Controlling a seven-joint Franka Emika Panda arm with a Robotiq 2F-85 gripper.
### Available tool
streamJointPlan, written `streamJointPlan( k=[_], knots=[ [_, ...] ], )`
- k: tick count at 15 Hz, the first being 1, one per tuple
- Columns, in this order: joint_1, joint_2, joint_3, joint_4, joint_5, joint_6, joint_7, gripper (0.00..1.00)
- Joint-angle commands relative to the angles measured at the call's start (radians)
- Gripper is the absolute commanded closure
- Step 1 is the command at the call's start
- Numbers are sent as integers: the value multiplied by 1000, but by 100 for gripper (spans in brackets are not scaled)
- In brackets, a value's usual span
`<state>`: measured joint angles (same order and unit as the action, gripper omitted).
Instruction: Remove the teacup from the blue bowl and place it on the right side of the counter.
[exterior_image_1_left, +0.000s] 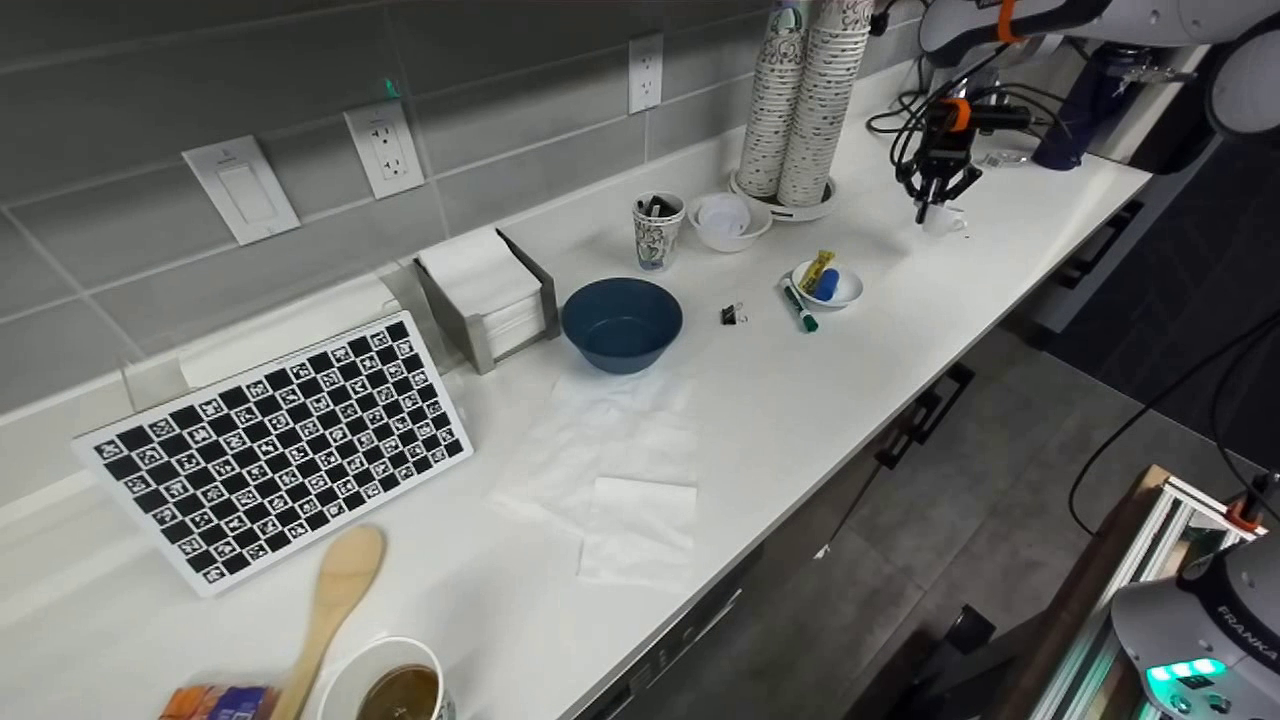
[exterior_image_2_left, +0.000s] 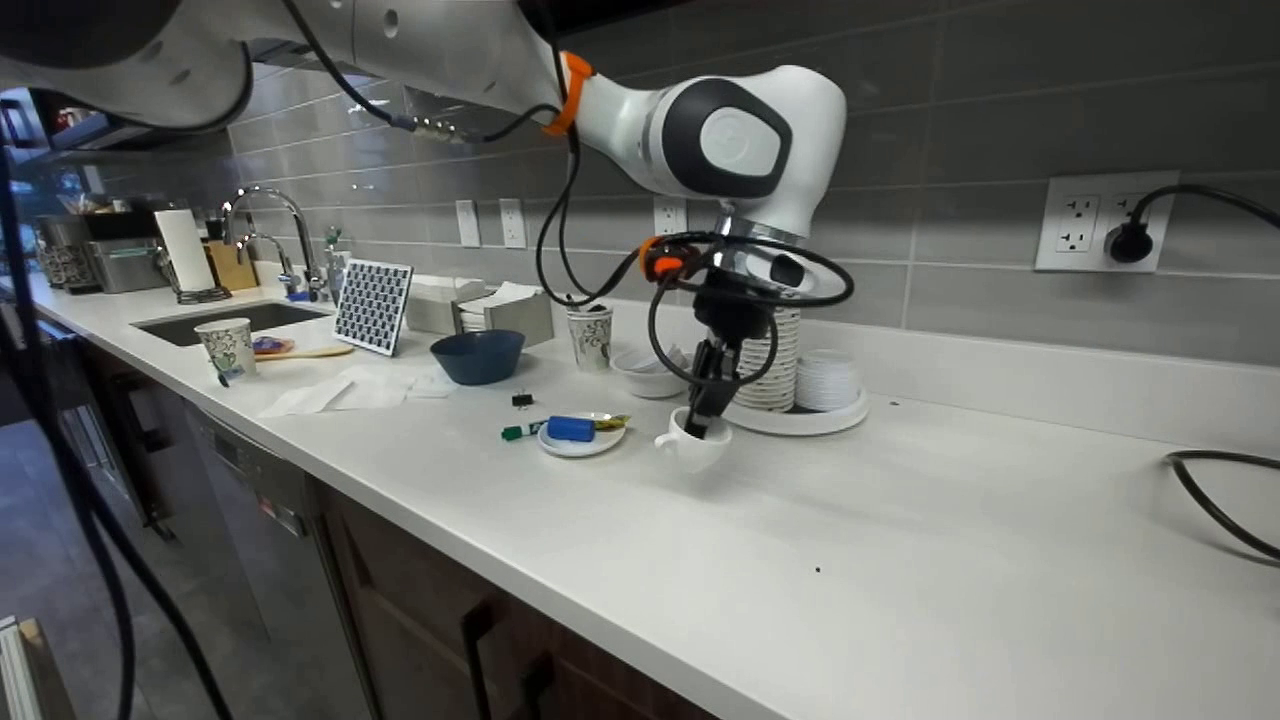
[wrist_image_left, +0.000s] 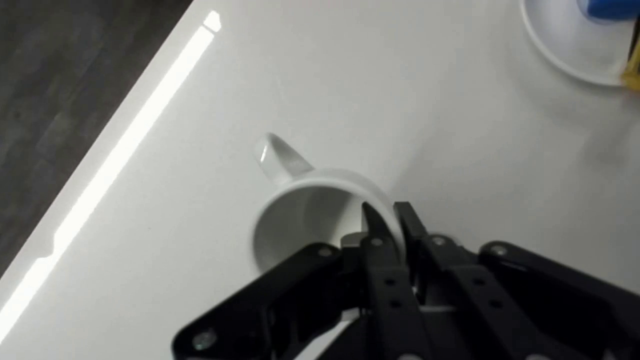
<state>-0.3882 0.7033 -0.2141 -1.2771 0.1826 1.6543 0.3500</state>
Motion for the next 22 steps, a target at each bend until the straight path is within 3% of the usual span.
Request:
streamJointPlan(
  k=[1, 5, 8, 11, 16, 22],
  knots=[
    [-32, -1, -6, 2, 87, 105, 90, 98],
    [16, -42, -58, -87, 13, 366, 175, 98],
    [82, -32, -125, -125, -82, 487, 291, 98],
    [129, 6, -176, -114, -161, 462, 389, 98],
    [82, 63, -127, -26, -133, 277, 350, 98],
    [31, 113, -107, 71, -90, 174, 360, 98]
  ],
)
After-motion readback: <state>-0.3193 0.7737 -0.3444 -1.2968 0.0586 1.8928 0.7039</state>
